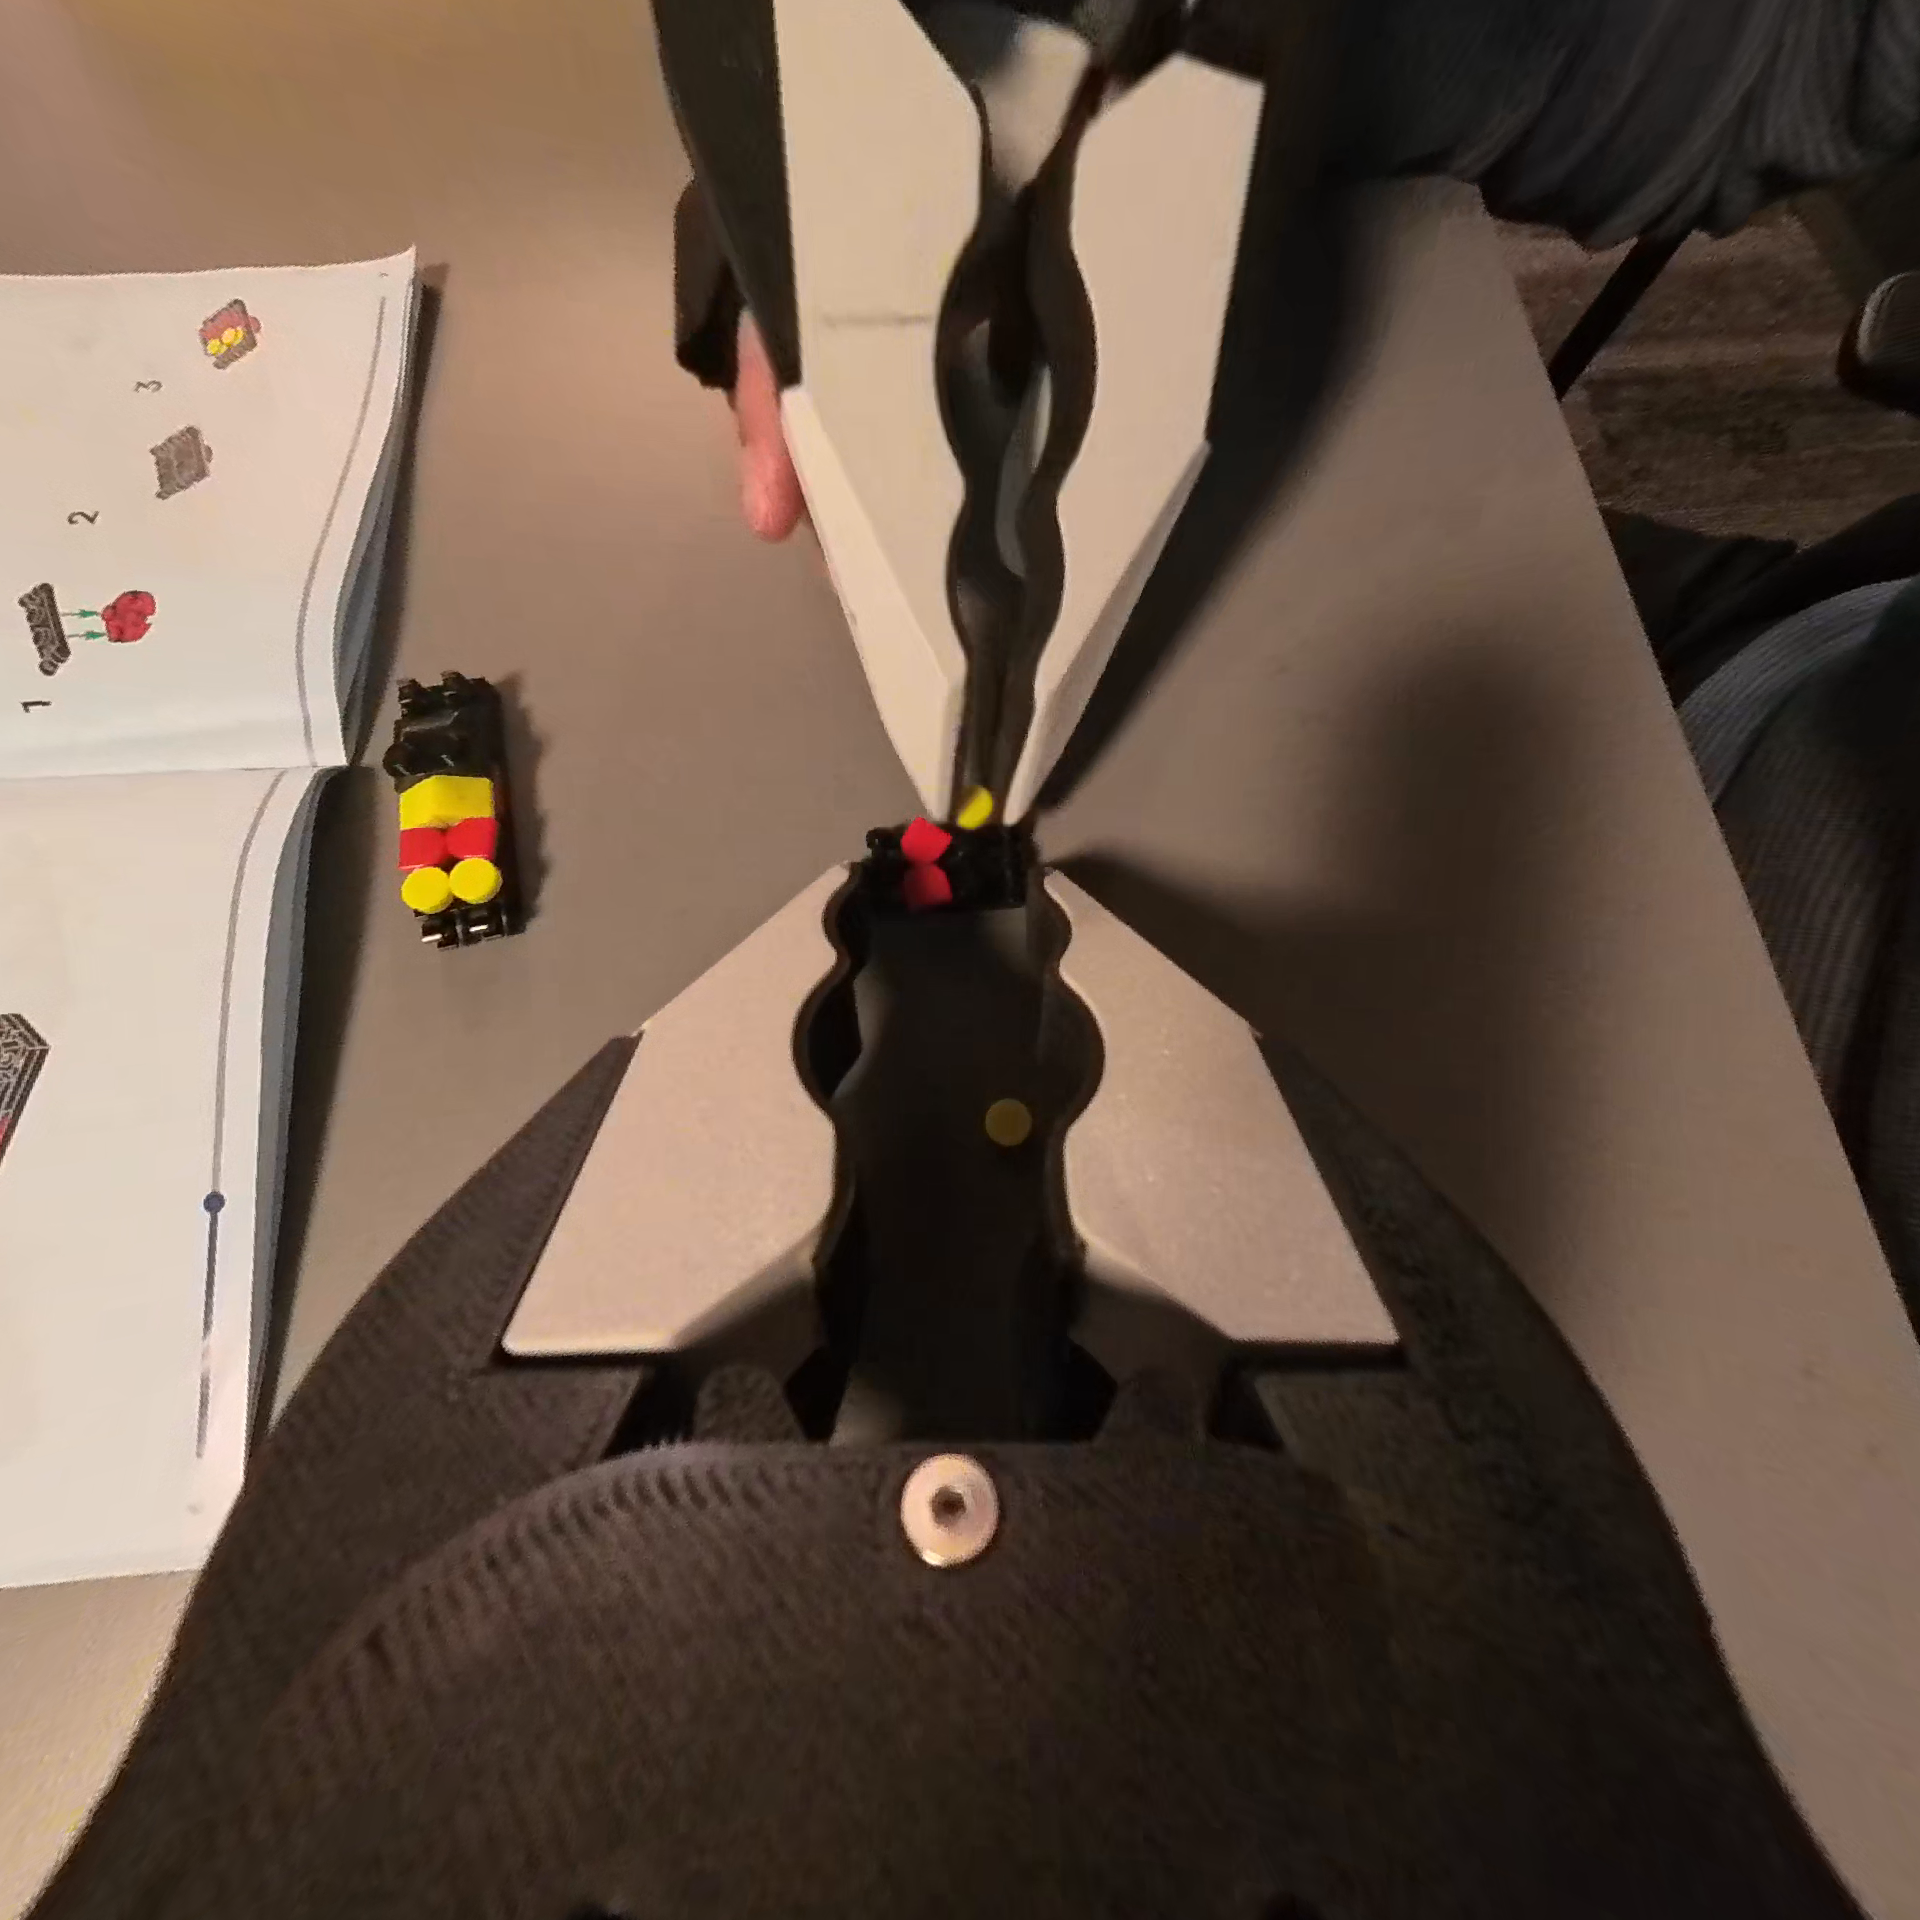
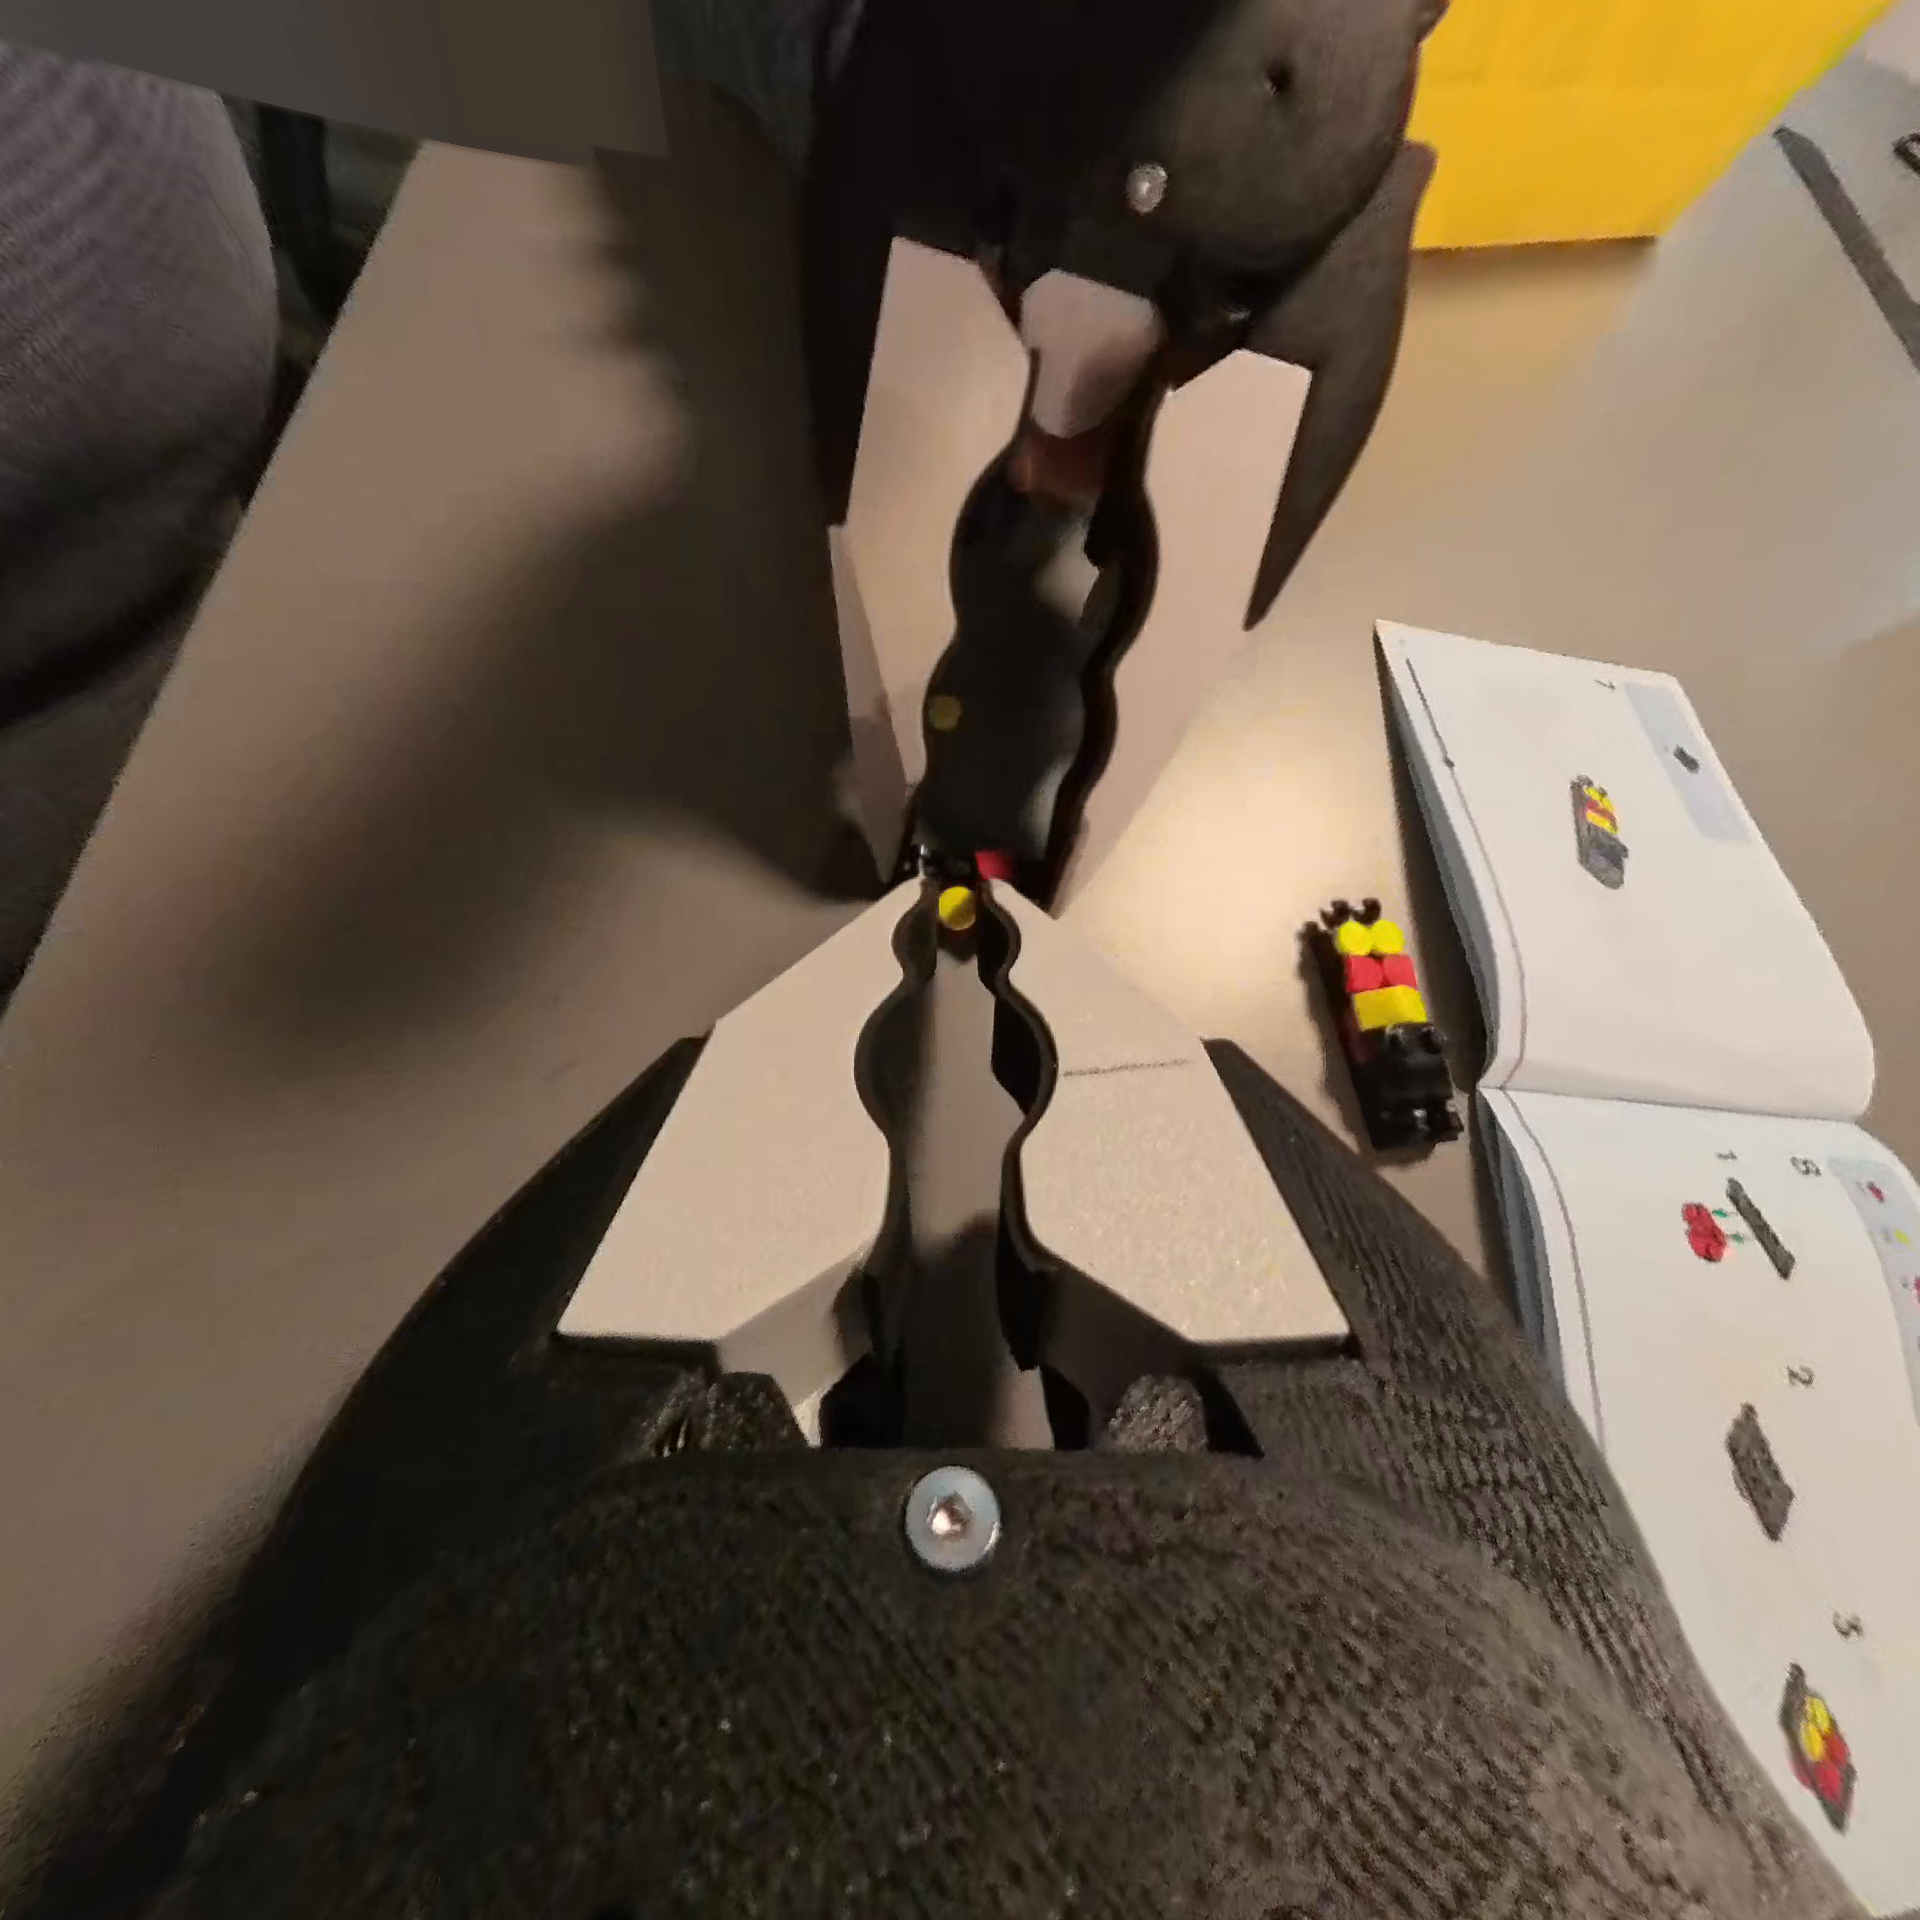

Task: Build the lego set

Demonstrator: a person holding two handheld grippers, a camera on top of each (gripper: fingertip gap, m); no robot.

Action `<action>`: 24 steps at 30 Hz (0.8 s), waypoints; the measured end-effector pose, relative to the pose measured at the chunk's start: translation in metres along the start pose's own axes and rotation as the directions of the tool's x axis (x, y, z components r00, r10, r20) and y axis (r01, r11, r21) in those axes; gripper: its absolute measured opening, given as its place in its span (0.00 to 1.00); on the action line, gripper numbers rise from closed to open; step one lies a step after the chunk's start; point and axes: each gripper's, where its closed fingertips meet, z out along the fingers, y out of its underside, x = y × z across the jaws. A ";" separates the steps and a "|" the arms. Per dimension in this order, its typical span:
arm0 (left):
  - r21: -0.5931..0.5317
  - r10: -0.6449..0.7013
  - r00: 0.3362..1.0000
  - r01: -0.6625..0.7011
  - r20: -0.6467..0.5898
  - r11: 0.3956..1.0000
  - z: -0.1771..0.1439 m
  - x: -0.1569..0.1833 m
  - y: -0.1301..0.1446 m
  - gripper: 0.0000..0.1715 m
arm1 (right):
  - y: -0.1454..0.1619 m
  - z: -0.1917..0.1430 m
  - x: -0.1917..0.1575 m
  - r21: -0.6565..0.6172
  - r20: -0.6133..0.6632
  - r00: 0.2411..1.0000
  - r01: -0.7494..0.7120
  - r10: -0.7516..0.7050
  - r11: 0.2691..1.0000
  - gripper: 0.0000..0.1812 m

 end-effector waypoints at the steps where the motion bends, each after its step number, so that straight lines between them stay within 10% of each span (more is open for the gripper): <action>1: 0.000 -0.001 1.000 0.001 -0.001 1.000 0.000 0.000 0.000 0.18 | -0.001 0.001 0.000 0.001 -0.008 1.000 0.016 -0.016 1.000 0.02; 24: 0.000 -0.012 1.000 0.012 -0.009 1.000 0.000 0.000 0.000 0.18 | 0.001 0.006 0.002 -0.028 -0.049 0.996 0.073 -0.075 0.997 0.03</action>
